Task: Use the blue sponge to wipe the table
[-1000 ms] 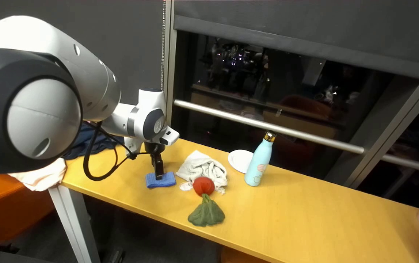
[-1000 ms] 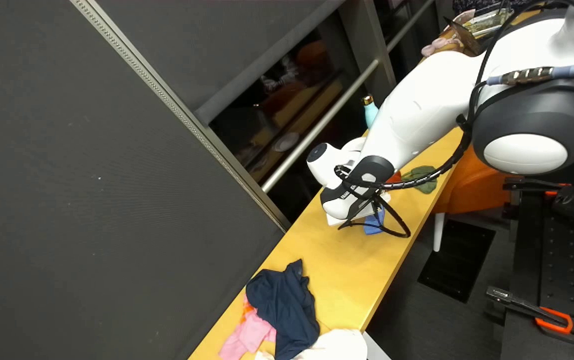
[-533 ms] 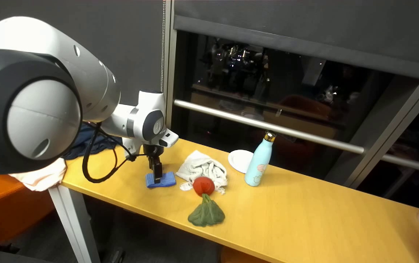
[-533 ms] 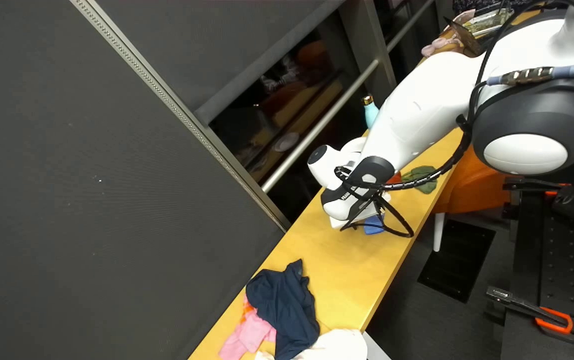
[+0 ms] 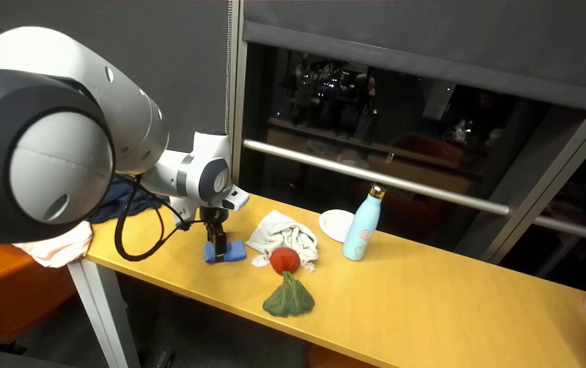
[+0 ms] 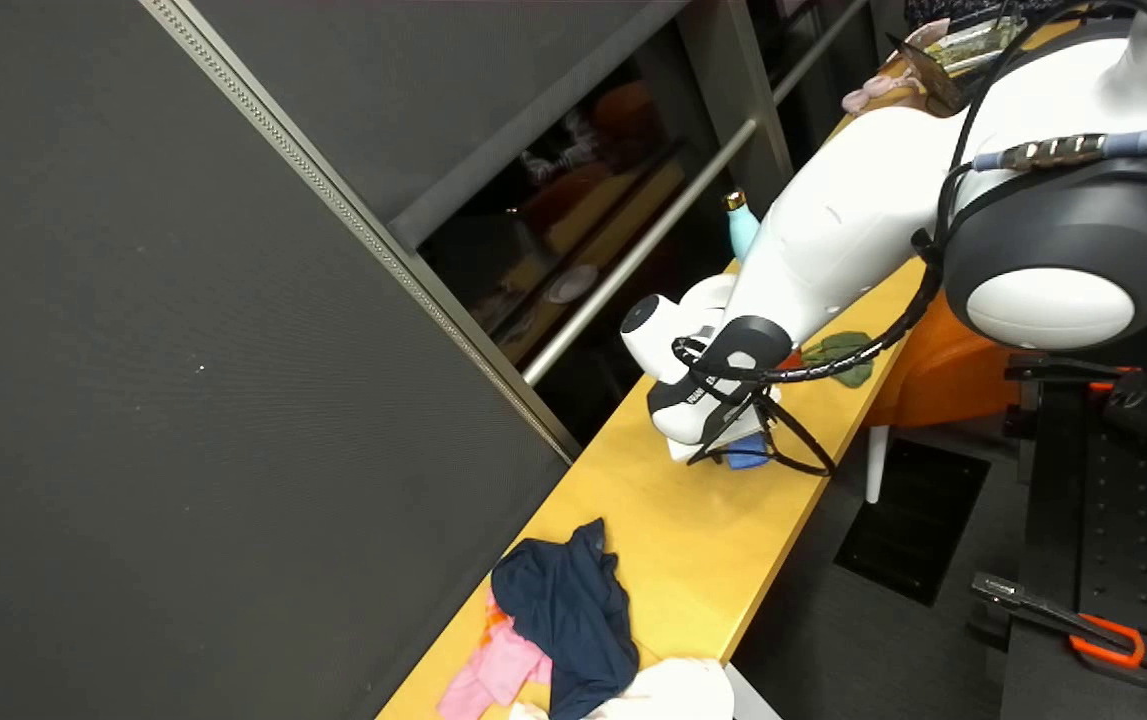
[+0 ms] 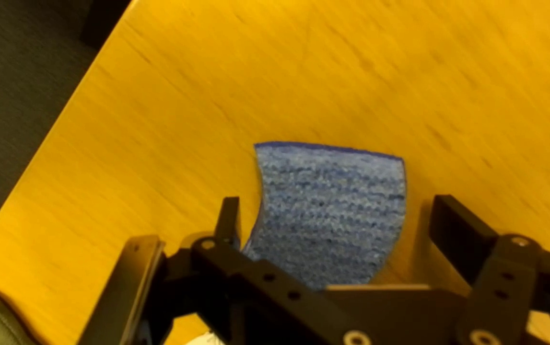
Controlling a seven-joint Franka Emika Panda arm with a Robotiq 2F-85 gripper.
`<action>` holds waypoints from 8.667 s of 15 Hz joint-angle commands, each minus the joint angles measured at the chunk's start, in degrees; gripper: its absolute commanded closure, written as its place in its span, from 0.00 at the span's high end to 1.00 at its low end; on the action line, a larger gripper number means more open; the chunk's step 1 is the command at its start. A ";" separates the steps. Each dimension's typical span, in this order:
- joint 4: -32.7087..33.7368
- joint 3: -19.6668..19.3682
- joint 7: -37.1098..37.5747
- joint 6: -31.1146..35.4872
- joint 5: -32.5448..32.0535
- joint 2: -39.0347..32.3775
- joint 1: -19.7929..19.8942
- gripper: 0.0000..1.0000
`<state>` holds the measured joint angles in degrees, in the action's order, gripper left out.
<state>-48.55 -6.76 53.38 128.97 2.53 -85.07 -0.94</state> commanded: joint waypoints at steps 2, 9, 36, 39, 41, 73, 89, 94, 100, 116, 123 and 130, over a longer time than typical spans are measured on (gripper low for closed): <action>0.24 0.17 -1.17 -0.55 -0.09 0.00 0.19 0.72; 3.08 0.08 -1.88 -1.40 -0.04 -1.57 0.26 0.38; 0.12 0.51 -9.87 -0.59 -0.96 0.15 -2.37 0.04; 4.36 0.42 -13.35 -2.04 -1.30 -2.44 -4.19 0.04; 7.95 0.68 -15.75 -3.39 -1.23 -4.35 -4.27 0.04; 2.62 10.31 -41.31 -0.91 1.44 -1.24 -6.33 0.04; 9.62 1.49 -39.75 1.58 2.22 -6.03 5.05 0.04; 3.19 4.10 -37.65 3.30 3.35 -0.53 6.57 0.04; 4.08 12.25 -44.45 -0.43 6.81 -0.37 4.63 0.04; 5.27 4.91 -46.51 -7.43 2.10 -2.29 6.11 0.04; 5.17 6.72 -43.59 -5.74 1.36 -2.20 -2.07 0.04; 4.68 4.03 -41.07 -4.62 -0.87 -2.25 -3.99 0.04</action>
<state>-44.63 -1.28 12.55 122.16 3.12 -84.84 -7.13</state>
